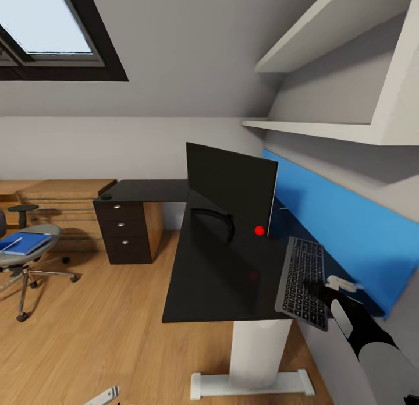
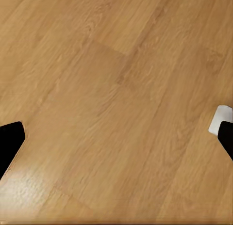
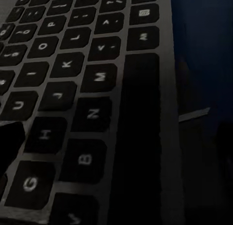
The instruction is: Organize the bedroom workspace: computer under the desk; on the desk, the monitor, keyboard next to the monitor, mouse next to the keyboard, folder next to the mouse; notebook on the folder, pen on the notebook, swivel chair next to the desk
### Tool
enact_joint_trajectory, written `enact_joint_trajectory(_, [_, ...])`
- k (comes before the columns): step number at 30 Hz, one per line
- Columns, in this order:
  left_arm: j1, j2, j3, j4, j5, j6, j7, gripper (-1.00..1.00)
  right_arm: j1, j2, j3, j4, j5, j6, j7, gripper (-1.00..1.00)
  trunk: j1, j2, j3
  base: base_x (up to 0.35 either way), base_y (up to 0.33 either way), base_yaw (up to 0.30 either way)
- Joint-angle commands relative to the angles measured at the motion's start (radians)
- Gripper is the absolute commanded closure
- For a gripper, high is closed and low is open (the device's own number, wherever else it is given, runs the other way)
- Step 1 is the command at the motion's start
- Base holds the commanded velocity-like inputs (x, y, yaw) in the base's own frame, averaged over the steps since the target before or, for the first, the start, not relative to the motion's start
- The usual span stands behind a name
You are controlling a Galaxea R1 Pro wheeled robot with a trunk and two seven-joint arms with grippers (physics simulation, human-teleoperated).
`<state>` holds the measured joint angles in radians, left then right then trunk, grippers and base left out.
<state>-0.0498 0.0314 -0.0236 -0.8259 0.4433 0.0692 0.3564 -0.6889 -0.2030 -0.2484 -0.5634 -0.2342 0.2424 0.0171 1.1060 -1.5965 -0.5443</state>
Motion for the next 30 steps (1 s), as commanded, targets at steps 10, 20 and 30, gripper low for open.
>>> enact_joint_trajectory(10, [0.000, -0.001, -0.003, -0.002, 0.005, 0.004, 0.006, -1.00, 0.000, 0.000, -0.003, 0.025, -0.011, 0.009, 0.001, -1.00, 0.000, -0.001, -0.001, -0.091, 0.297, 0.000])
enact_joint_trajectory(20, [0.000, -0.001, -0.003, -0.001, 0.005, 0.004, 0.006, -1.00, 0.000, 0.000, -0.004, 0.025, -0.011, 0.009, 0.001, -1.00, 0.000, -0.001, -0.001, -0.003, 0.213, 0.000])
enact_joint_trajectory(30, [0.000, -0.001, -0.003, -0.001, 0.005, 0.004, 0.006, -1.00, 0.000, 0.000, -0.003, 0.025, -0.011, 0.009, 0.001, -1.00, 0.000, -0.001, -0.001, -0.201, 0.151, 0.000])
